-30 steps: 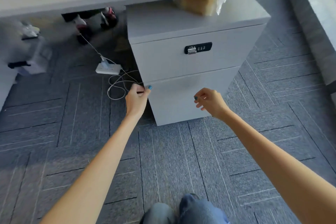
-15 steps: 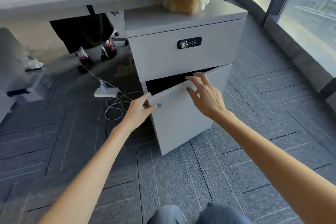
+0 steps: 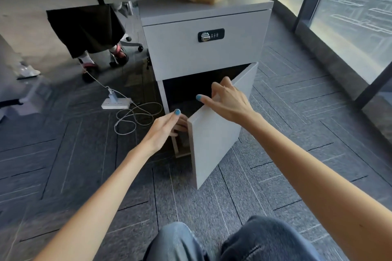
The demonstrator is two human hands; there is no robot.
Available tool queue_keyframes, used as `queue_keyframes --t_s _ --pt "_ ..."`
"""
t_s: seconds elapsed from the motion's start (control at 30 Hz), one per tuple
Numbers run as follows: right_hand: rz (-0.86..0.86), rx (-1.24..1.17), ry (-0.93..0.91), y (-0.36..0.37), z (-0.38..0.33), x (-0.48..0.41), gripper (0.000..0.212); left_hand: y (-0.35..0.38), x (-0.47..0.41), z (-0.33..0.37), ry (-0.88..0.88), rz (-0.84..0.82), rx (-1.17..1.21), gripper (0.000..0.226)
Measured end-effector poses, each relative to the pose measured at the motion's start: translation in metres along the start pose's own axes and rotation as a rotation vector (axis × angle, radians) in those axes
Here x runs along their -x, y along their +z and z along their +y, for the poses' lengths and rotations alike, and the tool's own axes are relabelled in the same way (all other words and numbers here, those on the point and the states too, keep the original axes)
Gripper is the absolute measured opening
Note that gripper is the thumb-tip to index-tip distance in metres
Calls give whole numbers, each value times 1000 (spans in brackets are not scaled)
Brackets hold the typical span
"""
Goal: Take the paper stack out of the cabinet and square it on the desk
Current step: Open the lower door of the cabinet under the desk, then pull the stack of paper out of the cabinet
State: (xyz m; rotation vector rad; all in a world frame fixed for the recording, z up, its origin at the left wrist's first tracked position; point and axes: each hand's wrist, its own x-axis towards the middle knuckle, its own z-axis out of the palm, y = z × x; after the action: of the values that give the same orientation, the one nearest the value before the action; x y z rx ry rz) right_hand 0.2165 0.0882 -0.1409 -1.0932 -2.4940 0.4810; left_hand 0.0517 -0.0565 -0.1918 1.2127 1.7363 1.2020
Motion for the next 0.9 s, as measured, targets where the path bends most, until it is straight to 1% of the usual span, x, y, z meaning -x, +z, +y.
queue_keyframes --t_s 0.07,0.2,0.3,0.37,0.43,0.57,0.67,0.8,0.9 --pt "18 40 23 -6 5 9 49 7 -6 -4 -19 1 -34 49" --pt "-35 50 1 -26 27 31 22 25 -23 -7 -28 -17 -92 46" --pt "-81 41 -37 -41 49 45 12 42 -37 -5 -18 -41 -142 43" --pt "-100 46 -53 -49 64 54 8 53 -46 -4 0 -62 -176 40" --pt "-108 82 -69 -58 79 62 15 64 -54 -3 14 -82 -205 36" --pt "-79 182 -63 -73 107 77 37 88 -67 3 38 -110 -258 35" --pt "-56 286 -50 -80 125 87 45 105 -73 3 52 -133 -286 31" --pt "-21 396 -18 -88 142 90 61 120 -80 -1 55 -168 -288 25" --pt "38 423 -33 -86 144 89 69 124 -87 -8 49 -187 -290 25"
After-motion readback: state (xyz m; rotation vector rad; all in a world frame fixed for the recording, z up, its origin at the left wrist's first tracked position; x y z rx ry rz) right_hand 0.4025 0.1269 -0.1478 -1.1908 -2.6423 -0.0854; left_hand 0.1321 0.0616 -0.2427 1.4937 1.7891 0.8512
